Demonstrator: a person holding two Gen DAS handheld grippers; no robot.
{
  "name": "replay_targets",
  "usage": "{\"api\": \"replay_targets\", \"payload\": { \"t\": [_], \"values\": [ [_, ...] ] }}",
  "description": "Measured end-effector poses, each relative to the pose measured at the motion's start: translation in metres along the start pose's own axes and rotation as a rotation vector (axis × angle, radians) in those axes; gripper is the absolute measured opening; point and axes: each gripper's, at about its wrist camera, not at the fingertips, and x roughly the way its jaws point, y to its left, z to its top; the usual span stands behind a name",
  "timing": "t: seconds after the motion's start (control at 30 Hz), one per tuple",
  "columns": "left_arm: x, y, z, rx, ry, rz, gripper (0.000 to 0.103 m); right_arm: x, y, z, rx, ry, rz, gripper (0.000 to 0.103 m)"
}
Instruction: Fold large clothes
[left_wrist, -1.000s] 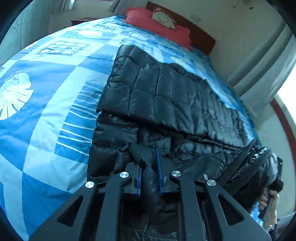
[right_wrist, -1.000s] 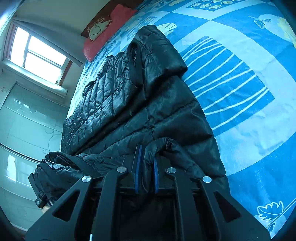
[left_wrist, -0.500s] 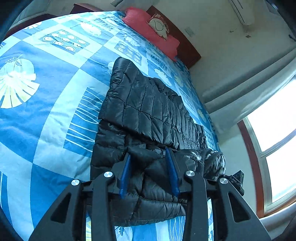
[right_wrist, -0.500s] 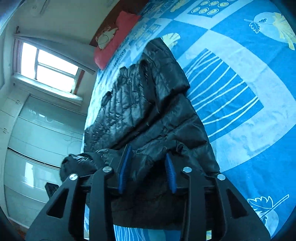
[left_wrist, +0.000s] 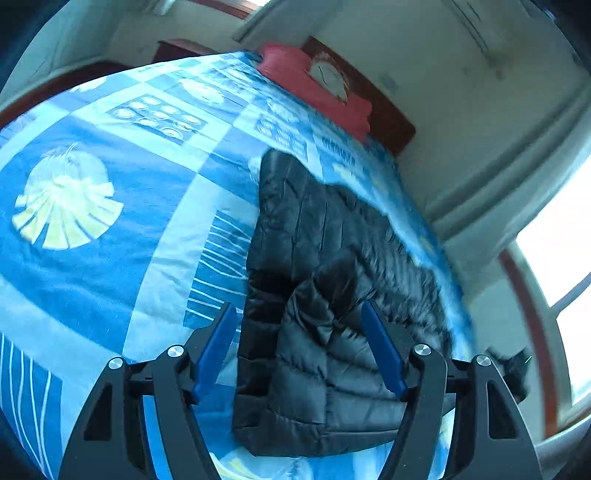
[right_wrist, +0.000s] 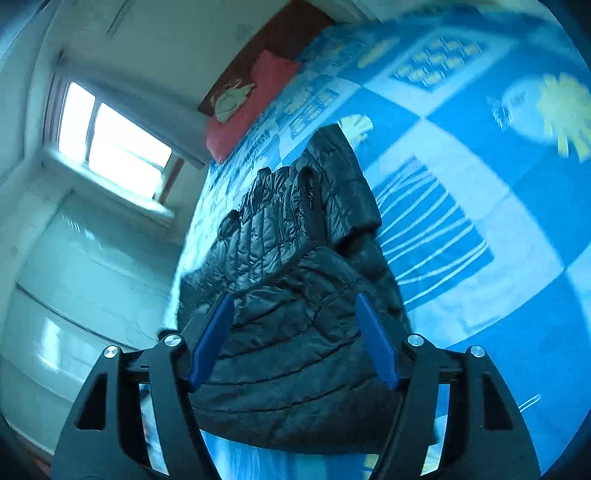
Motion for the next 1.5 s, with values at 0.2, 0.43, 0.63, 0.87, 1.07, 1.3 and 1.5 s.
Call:
{"api": "replay_targets", "payload": {
  "t": [0.2, 0.43, 0.63, 0.87, 1.07, 1.3, 1.5],
  "values": [
    [0.040, -0.021, 0.000, 0.238, 0.088, 0.032, 0.069, 0.028, 0.015, -0.001, -0.237, 0.066, -0.090, 0.069],
    [0.076, -0.018, 0.008, 0.327, 0.198, -0.015, 0.069, 0.077, 0.019, 0.010, -0.413, 0.152, -0.167, 0.069],
    [0.094, -0.021, 0.010, 0.367, 0.249, -0.004, 0.069, 0.105, 0.020, 0.012, -0.484, 0.232, -0.196, 0.066],
    [0.093, -0.040, -0.004, 0.467, 0.236, 0.072, 0.029, 0.104, 0.041, -0.013, -0.629, 0.170, -0.285, 0.017],
    [0.065, -0.062, -0.018, 0.527, 0.128, 0.139, 0.012, 0.069, 0.062, -0.034, -0.679, 0.035, -0.312, 0.012],
    [0.023, -0.100, -0.010, 0.583, -0.046, 0.210, 0.010, 0.030, 0.093, -0.016, -0.676, -0.136, -0.289, 0.011],
    [0.040, -0.121, 0.060, 0.578, -0.117, 0.285, 0.010, 0.055, 0.125, 0.062, -0.671, -0.213, -0.328, 0.011]
  ]
}}
